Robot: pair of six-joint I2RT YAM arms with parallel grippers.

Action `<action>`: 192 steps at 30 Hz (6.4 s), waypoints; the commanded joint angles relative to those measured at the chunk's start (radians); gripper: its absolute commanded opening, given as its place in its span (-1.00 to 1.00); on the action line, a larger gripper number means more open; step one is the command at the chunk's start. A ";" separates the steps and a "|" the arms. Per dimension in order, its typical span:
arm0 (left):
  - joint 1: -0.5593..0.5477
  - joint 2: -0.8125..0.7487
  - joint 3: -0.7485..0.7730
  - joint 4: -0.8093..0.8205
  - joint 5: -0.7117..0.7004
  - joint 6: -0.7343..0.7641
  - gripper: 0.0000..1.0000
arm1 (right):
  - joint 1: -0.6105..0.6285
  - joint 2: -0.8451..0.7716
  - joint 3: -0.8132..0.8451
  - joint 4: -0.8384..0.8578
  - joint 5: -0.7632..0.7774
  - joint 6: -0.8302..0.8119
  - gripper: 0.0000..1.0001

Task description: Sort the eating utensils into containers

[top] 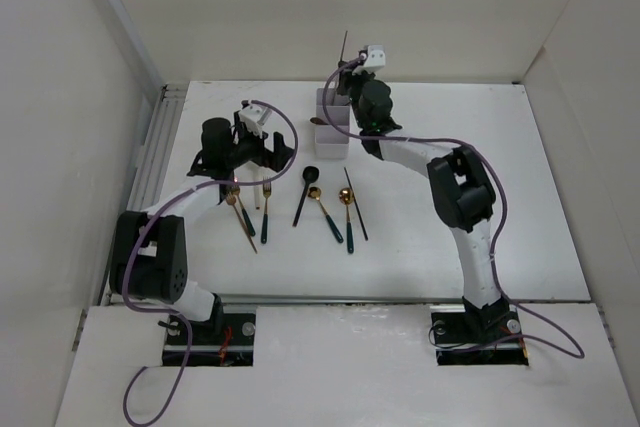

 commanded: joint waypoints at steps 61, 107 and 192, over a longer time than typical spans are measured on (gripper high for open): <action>-0.037 -0.296 -0.216 0.059 -0.158 0.100 0.98 | 0.180 -0.273 -0.402 -1.332 -0.098 0.167 -0.41; -0.008 -0.209 -0.179 0.068 -0.252 0.120 0.98 | 0.059 -0.457 -0.223 0.002 0.030 -0.099 -1.00; -0.175 -0.130 -0.096 -0.284 0.000 0.455 0.90 | 0.123 -0.567 -0.509 -1.209 -0.179 0.179 -0.10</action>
